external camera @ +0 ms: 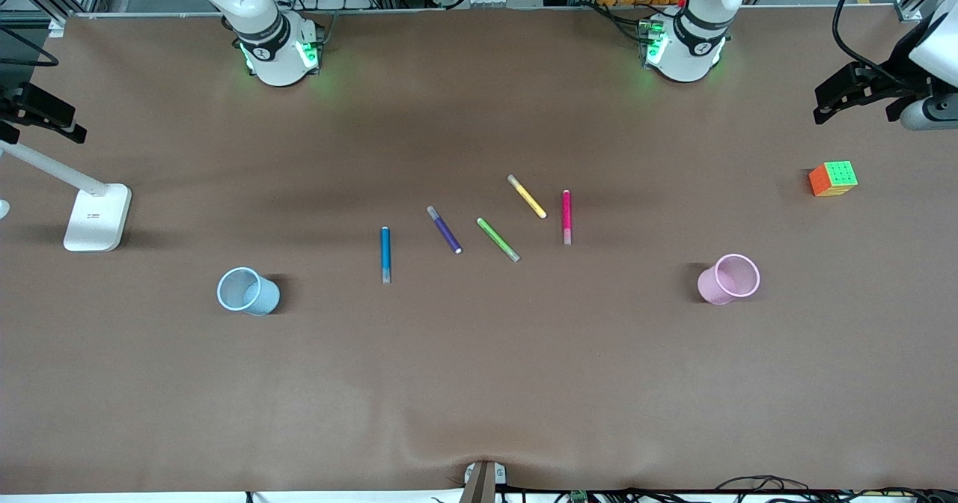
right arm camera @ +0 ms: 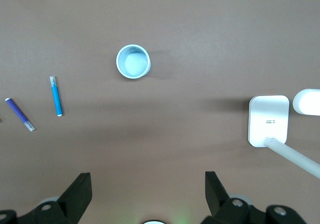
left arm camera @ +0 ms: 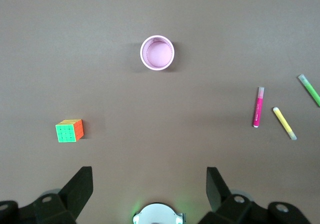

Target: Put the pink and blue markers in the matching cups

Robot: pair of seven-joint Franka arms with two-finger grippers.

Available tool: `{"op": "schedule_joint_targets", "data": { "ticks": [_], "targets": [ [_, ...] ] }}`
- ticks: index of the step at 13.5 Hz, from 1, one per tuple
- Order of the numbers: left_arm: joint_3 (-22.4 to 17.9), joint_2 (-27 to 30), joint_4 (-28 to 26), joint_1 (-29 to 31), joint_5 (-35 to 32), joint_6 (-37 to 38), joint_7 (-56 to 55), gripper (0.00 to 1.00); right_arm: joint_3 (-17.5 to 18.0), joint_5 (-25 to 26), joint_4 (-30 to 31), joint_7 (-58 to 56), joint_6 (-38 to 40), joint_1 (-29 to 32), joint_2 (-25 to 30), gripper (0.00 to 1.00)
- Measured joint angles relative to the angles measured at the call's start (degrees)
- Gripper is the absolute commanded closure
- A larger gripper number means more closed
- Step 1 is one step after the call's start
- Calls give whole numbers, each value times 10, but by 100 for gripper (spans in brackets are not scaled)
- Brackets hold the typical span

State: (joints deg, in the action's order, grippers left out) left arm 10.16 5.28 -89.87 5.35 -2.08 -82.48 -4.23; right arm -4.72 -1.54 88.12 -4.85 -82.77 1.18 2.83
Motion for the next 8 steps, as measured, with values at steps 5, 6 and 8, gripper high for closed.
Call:
{"op": "schedule_joint_targets", "data": {
  "ticks": [5, 6, 8],
  "targets": [
    [-4, 0, 2, 1, 0, 2, 2, 0, 1, 0, 0, 0, 0, 0, 0, 0],
    [-6, 0, 3, 1, 0, 2, 3, 0, 1, 0, 0, 0, 0, 0, 0, 0],
    [-6, 0, 5, 2, 0, 2, 5, 0, 3, -1, 0, 0, 0, 0, 0, 0]
  ]
}}
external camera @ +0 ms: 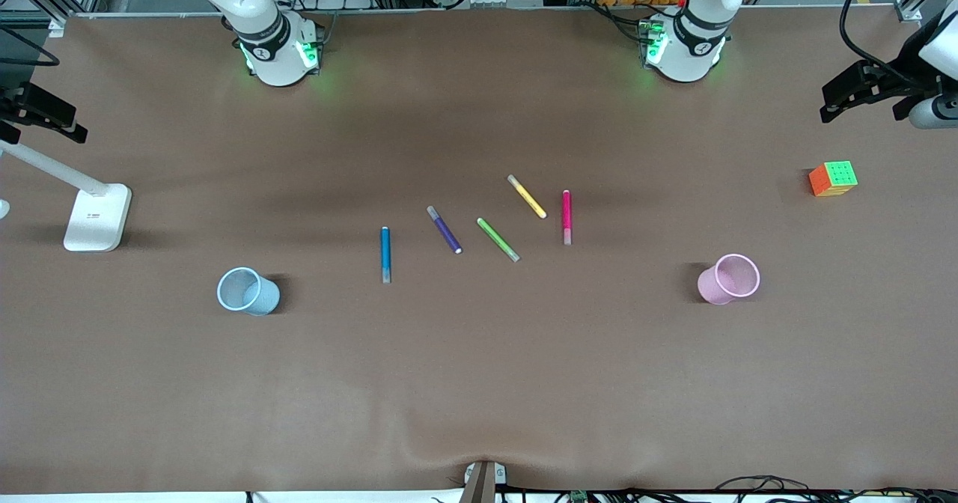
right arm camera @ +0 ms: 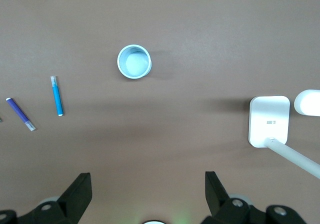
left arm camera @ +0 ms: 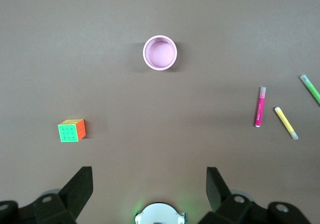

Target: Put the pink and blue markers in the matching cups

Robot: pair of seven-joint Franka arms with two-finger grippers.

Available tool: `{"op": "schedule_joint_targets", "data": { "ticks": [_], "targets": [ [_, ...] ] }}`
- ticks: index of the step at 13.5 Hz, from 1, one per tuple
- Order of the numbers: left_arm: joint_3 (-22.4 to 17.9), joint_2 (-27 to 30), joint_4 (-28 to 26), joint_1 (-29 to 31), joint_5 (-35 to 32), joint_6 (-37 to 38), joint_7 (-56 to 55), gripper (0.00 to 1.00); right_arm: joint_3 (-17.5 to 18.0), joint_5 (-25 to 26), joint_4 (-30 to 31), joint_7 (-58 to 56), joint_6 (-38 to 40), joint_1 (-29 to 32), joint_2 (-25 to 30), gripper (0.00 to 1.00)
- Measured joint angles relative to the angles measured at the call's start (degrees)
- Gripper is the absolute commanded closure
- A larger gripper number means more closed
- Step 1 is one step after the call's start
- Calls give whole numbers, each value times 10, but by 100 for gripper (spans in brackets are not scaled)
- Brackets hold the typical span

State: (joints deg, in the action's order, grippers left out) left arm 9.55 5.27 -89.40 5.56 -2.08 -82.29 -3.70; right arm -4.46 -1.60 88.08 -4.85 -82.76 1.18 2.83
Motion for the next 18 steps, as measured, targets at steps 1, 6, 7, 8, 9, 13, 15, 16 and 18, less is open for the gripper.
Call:
{"op": "schedule_joint_targets", "data": {
  "ticks": [1, 6, 7, 8, 9, 13, 15, 16, 18],
  "targets": [
    [0, 0, 3, 0, 0, 0, 0, 0, 0, 0, 0, 0, 0, 0, 0, 0],
    [0, -4, 8, 0, 0, 4, 0, 0, 0, 0, -1, 0, 0, 0, 0, 0],
    [0, -6, 8, 0, 0, 9, 0, 0, 0, 0, -2, 0, 0, 0, 0, 0],
    [0, -8, 8, 0, 0, 14, 0, 0, -1, 0, -3, 0, 0, 0, 0, 0],
    [0, -11, 8, 0, 0, 16, 0, 0, -1, 0, -3, 0, 0, 0, 0, 0],
    [1, -16, 8, -1, 0, 24, 0, 0, -1, 0, -5, 0, 0, 0, 0, 0],
    [1, -19, 8, -2, 0, 26, 0, 0, -1, 0, -5, 0, 0, 0, 0, 0],
    [2, -21, 7, -2, 0, 28, 0, 0, -1, 0, -5, 0, 0, 0, 0, 0],
    [6, -29, 7, -5, 0, 35, -2, 0, -1, 0, -5, 0, 0, 0, 0, 0]
  ]
}}
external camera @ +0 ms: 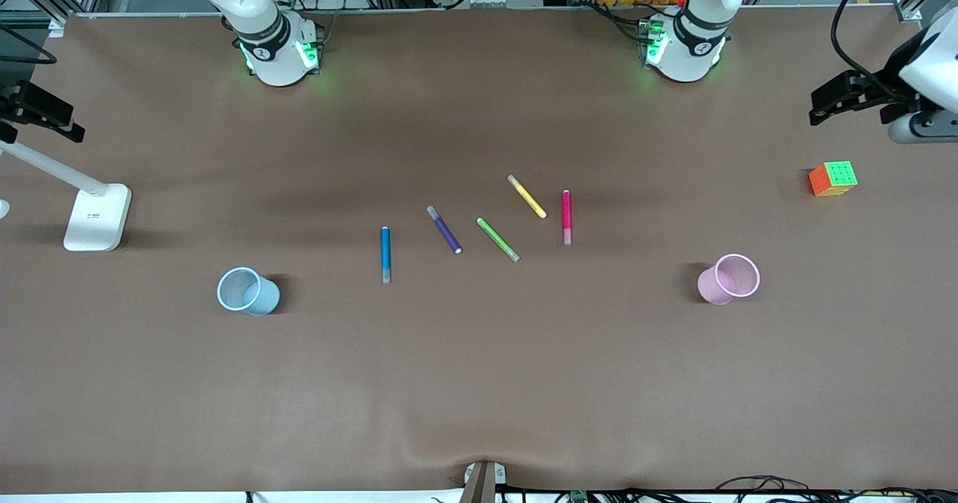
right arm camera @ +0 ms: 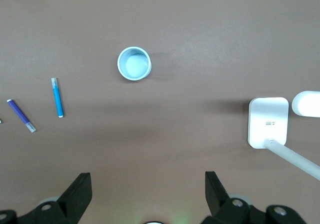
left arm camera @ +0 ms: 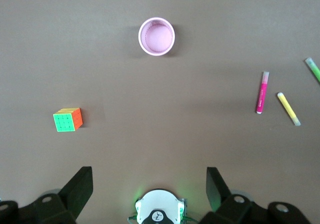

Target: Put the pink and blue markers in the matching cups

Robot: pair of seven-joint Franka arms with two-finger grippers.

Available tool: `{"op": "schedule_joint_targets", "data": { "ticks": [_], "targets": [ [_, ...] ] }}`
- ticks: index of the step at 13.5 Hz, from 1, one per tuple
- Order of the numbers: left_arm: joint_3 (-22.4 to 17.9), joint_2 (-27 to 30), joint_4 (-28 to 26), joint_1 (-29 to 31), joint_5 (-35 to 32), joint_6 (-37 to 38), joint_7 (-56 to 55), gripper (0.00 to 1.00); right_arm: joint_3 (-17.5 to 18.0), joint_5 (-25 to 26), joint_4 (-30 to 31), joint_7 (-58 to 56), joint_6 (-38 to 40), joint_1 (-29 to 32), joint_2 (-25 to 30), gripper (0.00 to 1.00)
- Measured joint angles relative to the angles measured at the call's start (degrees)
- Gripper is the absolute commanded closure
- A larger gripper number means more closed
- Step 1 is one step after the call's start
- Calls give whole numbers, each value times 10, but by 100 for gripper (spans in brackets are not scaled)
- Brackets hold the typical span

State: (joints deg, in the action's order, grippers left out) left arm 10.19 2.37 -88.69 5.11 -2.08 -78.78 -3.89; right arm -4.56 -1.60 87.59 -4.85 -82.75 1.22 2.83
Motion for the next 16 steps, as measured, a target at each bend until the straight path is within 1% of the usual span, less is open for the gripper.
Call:
{"op": "schedule_joint_targets", "data": {
  "ticks": [6, 8, 11, 14, 16],
  "targets": [
    [3, -32, 0, -14, 0, 1, -10, 0, 0, 0, 0, 0, 0, 0, 0, 0],
    [6, -50, 1, -34, 1, 1, -34, 0, 0, 0, 0, 0, 0, 0, 0, 0],
    [9, -90, 0, -80, 1, 1, -85, 0, 1, 0, -1, 0, 0, 0, 0, 0],
    [10, -139, 1, -113, 1, -3, -97, 0, 1, 0, -1, 0, 0, 0, 0, 0],
    [10, -170, 1, -126, 2, -27, -120, 0, 2, 0, -1, 0, 0, 0, 0, 0]
  ]
}}
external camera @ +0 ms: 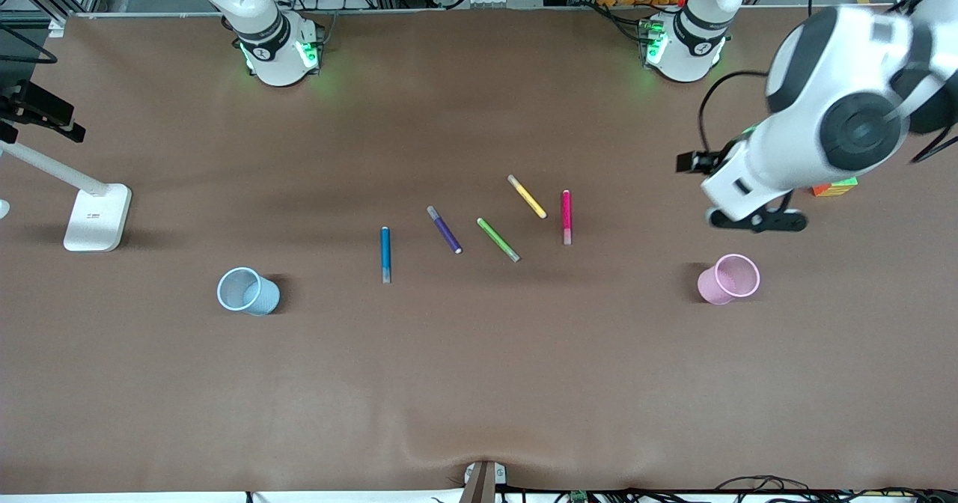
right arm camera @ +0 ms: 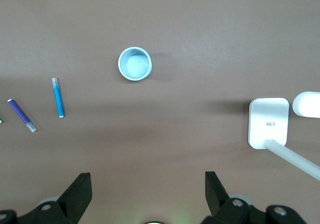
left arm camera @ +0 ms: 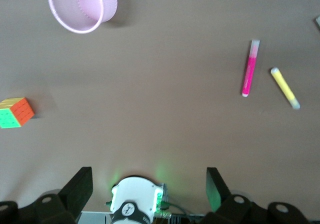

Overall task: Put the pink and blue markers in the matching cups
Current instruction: 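Move the left gripper over the pink marker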

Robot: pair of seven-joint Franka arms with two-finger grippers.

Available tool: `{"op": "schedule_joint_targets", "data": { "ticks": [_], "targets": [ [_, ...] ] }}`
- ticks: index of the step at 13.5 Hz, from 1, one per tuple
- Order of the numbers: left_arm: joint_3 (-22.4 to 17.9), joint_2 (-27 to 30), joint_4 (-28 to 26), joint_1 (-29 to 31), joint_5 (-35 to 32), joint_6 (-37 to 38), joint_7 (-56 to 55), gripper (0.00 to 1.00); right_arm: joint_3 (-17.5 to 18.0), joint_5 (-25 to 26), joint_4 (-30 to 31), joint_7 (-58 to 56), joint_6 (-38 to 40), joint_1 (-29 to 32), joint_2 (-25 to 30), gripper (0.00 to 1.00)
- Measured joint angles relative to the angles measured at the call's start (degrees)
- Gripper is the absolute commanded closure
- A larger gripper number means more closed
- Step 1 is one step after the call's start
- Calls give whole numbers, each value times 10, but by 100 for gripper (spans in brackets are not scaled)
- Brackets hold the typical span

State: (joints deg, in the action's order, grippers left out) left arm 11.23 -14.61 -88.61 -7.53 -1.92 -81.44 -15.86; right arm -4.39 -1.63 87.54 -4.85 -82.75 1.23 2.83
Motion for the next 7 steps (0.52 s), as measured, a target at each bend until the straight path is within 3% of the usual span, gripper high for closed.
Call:
{"op": "schedule_joint_targets", "data": {
  "ticks": [7],
  "targets": [
    [2, -143, 0, -76, 33, -129, -162, 0, 1, 0, 0, 0, 0, 0, 0, 0]
  ]
}}
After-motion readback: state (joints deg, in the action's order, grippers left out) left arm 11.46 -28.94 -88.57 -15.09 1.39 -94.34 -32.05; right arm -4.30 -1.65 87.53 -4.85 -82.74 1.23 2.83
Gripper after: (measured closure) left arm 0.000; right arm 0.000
